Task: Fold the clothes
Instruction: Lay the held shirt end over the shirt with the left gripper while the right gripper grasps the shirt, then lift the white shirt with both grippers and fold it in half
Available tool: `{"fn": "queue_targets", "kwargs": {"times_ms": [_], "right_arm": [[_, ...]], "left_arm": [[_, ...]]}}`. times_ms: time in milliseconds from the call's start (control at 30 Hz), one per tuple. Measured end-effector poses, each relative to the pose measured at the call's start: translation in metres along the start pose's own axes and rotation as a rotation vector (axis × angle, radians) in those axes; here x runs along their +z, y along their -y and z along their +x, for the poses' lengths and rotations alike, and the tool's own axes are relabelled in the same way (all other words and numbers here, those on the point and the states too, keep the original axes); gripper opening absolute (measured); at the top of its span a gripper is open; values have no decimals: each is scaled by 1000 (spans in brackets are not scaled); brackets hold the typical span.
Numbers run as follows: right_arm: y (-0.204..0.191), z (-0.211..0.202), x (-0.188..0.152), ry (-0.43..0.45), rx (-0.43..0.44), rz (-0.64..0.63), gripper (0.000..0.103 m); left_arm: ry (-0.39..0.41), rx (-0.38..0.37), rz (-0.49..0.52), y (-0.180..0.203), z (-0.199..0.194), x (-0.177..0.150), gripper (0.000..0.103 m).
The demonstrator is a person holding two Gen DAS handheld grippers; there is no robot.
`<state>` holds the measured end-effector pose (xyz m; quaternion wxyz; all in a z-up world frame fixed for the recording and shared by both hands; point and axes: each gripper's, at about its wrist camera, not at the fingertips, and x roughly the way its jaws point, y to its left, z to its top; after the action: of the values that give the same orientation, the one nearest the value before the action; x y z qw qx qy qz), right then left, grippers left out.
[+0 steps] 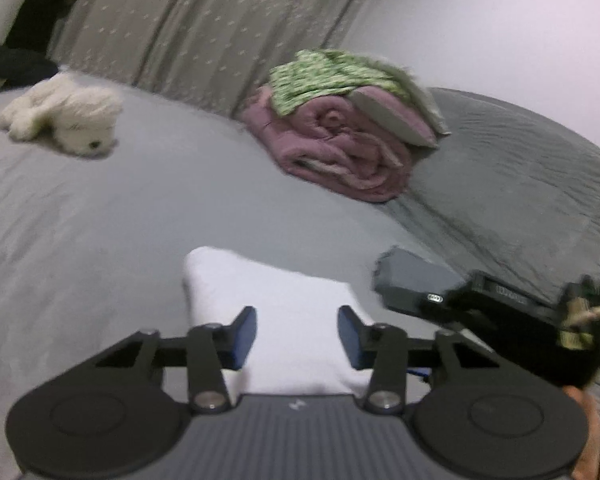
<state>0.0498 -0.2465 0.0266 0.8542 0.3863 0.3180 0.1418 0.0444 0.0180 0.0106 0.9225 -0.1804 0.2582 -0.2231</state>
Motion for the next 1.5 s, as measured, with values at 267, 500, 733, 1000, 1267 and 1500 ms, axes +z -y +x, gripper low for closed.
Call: {"fn": "queue_targets", "kwargs": {"times_ms": [267, 500, 733, 1000, 1267, 1500], "right_arm": [[-7, 26, -11, -14, -134, -177, 29], [-11, 14, 2, 84, -87, -208, 25], [12, 14, 14, 74, -99, -189, 25], [30, 20, 14, 53, -183, -239, 24], [9, 13, 3, 136, -280, -440, 52], [-18, 19, -3, 229, -301, -593, 54]], "left_arm": [[-9, 71, -44, -14, 18, -3, 37], [42, 81, -41, -13, 27, -5, 28], [33, 36, -14, -3, 38, -9, 26], [-17, 23, 69, 11, 50, -22, 25], [-24, 64, 146, 20, 55, -31, 25], [-5, 80, 177, 26, 53, -38, 25]]}}
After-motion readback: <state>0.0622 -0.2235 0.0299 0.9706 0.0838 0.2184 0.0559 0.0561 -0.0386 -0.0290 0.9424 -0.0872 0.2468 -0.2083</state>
